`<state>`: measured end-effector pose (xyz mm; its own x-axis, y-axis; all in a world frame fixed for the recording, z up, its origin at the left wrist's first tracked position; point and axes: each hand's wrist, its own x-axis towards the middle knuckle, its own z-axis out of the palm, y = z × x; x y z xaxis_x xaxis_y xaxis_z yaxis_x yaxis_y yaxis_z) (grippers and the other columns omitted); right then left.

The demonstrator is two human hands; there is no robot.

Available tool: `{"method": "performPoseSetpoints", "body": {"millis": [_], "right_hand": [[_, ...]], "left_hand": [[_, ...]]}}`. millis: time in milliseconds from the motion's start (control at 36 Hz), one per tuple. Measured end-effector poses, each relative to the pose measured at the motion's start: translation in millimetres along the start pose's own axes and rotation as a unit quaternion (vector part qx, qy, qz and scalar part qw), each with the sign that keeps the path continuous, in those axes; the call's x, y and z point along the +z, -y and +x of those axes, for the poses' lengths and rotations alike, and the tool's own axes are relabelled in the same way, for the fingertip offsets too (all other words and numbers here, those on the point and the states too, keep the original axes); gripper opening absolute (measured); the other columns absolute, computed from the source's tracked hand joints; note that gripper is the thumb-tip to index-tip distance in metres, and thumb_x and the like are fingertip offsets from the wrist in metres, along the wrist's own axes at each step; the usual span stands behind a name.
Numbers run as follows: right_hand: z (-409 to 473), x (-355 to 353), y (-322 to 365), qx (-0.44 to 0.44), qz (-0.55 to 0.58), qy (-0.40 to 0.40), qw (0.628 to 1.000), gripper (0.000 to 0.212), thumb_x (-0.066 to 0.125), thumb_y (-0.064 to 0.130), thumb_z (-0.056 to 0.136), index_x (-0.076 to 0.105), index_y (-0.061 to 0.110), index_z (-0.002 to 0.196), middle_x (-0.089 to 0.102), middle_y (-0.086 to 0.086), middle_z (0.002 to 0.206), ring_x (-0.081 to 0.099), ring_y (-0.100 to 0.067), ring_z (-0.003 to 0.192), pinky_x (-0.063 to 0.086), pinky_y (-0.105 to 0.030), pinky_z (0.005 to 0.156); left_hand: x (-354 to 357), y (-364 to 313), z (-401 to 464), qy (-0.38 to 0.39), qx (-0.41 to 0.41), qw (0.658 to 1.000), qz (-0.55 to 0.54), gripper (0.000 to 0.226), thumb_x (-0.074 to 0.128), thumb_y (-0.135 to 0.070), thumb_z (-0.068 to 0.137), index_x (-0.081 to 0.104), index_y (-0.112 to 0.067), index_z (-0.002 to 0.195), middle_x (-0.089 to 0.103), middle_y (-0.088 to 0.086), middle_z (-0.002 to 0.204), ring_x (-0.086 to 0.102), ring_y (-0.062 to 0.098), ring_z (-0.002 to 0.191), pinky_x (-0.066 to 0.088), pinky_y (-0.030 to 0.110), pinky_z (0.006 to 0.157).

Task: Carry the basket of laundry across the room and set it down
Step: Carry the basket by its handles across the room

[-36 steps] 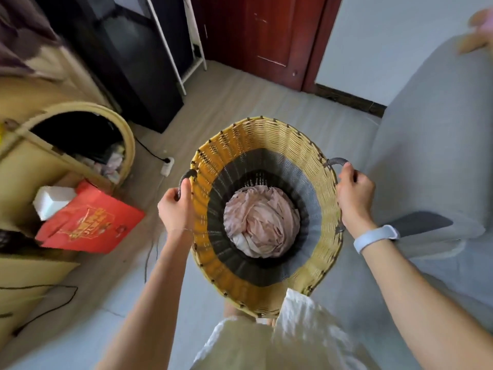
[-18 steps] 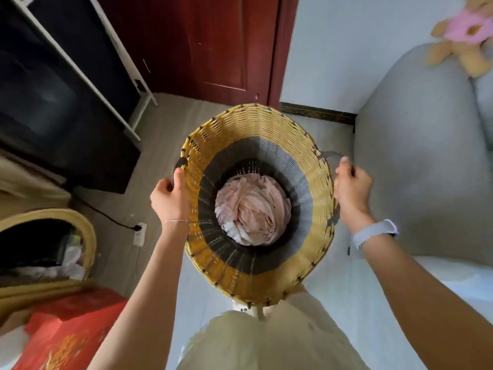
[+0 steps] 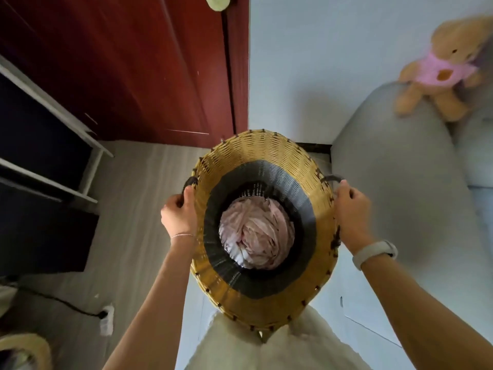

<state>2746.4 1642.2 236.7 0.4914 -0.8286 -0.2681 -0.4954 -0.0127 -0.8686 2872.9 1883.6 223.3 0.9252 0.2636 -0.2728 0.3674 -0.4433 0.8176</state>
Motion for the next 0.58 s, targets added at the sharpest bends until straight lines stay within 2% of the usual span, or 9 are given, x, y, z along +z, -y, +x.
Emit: {"method": "performPoseSetpoints", "body": {"millis": [111, 194, 306, 389, 444, 583], "right_hand": [[48.1, 12.1, 20.1, 0.009, -0.004, -0.008, 1.0, 0.035, 0.036, 0.032, 0.093, 0.046, 0.009, 0.07, 0.035, -0.005, 0.058, 0.031, -0.014, 0.055, 0.027, -0.028, 0.054], [87.6, 24.1, 32.2, 0.015, 0.008, -0.022, 1.0, 0.036, 0.036, 0.032, 0.094, 0.045, 0.013, 0.065, 0.037, -0.005, 0.058, 0.034, -0.015, 0.055, 0.029, -0.028, 0.054], [123.2, 37.1, 38.3, 0.035, 0.012, -0.035, 0.999, 0.035, 0.037, 0.033, 0.093, 0.047, 0.011, 0.068, 0.038, -0.006, 0.058, 0.033, -0.016, 0.053, 0.029, -0.029, 0.053], [123.9, 38.1, 42.8, 0.042, 0.022, -0.026, 0.999, 0.036, 0.037, 0.031, 0.094, 0.047, 0.013, 0.065, 0.039, -0.005, 0.057, 0.034, -0.015, 0.052, 0.03, -0.028, 0.053], [220.3, 67.1, 53.2, 0.098, 0.012, -0.092, 0.991, 0.035, 0.037, 0.029, 0.094, 0.047, 0.014, 0.064, 0.04, -0.005, 0.057, 0.034, -0.016, 0.053, 0.031, -0.028, 0.054], [225.0, 72.2, 46.8, 0.125, 0.027, -0.072, 0.989, 0.035, 0.036, 0.029, 0.094, 0.048, 0.013, 0.065, 0.039, -0.006, 0.059, 0.034, -0.017, 0.055, 0.031, -0.028, 0.057]], "left_hand": [[38.1, -29.0, 33.9, 0.026, -0.008, 1.0, 0.0, 0.039, 0.05, -0.035, 0.088, 0.059, 0.0, 0.072, 0.052, 0.014, 0.064, 0.045, 0.025, 0.06, 0.038, 0.032, 0.064], [67.6, -54.4, 65.3, 0.043, -0.011, 0.999, 0.001, 0.035, 0.049, -0.032, 0.089, 0.055, -0.002, 0.071, 0.049, 0.011, 0.064, 0.04, 0.019, 0.054, 0.035, 0.03, 0.066], [98.1, -74.5, 93.0, 0.069, -0.011, 0.997, 0.02, 0.038, 0.049, -0.031, 0.089, 0.049, -0.008, 0.059, 0.043, 0.006, 0.055, 0.042, 0.024, 0.062, 0.036, 0.031, 0.067], [101.0, -84.2, 89.3, 0.068, 0.017, 0.997, 0.022, 0.035, 0.048, -0.03, 0.09, 0.051, -0.004, 0.066, 0.047, 0.008, 0.06, 0.045, 0.026, 0.068, 0.036, 0.029, 0.068], [191.0, -127.5, 170.7, 0.12, -0.009, 0.992, 0.039, 0.033, 0.048, -0.028, 0.091, 0.052, -0.002, 0.07, 0.051, 0.012, 0.068, 0.046, 0.027, 0.071, 0.035, 0.029, 0.069], [196.6, -127.6, 177.1, 0.129, 0.028, 0.988, 0.08, 0.032, 0.047, -0.029, 0.091, 0.053, -0.004, 0.073, 0.053, 0.014, 0.074, 0.048, 0.027, 0.072, 0.036, 0.03, 0.067]]}}
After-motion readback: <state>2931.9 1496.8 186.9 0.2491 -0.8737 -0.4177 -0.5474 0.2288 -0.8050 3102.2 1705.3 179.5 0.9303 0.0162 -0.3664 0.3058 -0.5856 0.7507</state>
